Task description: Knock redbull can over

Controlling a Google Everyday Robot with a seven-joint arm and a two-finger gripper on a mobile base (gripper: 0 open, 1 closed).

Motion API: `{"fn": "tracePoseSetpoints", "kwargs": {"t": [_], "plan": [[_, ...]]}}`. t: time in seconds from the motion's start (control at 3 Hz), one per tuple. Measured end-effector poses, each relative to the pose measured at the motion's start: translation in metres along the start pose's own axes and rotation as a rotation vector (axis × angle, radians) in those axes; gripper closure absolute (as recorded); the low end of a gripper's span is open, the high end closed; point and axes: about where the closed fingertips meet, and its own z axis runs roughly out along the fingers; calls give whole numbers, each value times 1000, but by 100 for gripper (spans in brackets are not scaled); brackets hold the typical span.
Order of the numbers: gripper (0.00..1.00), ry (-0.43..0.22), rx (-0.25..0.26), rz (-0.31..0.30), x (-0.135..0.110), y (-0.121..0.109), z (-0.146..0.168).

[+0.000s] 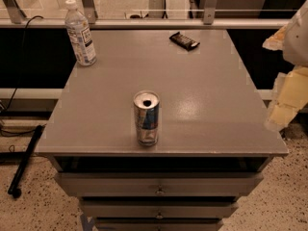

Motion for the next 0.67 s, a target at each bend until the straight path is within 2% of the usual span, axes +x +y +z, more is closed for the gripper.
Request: {"fn": "tracePoseSetpoints", "kwargs": {"t": [0.33,0.67], "plan": [[0,0,0,0,0,0,0],[0,-70,-22,-4,-16,11,13]]}}
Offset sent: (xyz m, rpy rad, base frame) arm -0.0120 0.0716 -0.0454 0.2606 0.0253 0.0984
